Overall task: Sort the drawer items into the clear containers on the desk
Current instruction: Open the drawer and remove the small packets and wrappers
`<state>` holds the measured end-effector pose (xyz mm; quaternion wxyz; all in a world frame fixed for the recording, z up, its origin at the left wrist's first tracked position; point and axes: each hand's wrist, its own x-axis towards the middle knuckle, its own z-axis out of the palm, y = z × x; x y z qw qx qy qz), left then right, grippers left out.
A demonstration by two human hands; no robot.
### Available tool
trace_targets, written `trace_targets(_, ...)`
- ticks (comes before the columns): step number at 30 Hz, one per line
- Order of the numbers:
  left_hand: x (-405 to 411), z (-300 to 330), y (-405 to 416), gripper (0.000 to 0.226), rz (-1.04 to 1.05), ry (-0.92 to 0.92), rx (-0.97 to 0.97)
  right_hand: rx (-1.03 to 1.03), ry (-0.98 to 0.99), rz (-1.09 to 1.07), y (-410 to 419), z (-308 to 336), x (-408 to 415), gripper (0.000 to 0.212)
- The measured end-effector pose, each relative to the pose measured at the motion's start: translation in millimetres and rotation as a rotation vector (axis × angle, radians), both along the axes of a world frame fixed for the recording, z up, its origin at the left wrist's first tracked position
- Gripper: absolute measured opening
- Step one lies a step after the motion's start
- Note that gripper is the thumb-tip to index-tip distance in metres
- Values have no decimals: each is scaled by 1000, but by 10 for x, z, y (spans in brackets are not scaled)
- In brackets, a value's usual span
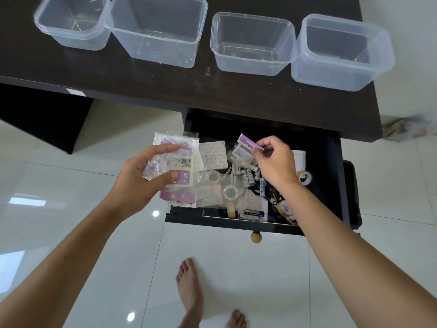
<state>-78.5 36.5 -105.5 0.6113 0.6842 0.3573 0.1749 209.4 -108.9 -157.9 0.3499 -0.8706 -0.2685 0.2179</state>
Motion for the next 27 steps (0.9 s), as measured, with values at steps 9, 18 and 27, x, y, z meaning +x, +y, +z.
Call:
trace_targets(9, 94, 99, -117, 48, -48, 68, 152, 352, 353, 155, -231, 797, -343, 12)
trace_targets(18, 188, 153, -326, 43, 37, -48, -100, 201, 277, 371, -59, 776, -791, 18)
trace_targets(27, -166, 104, -39, 39, 164, 25, -1, -88, -61, 478, -131, 373, -507, 32)
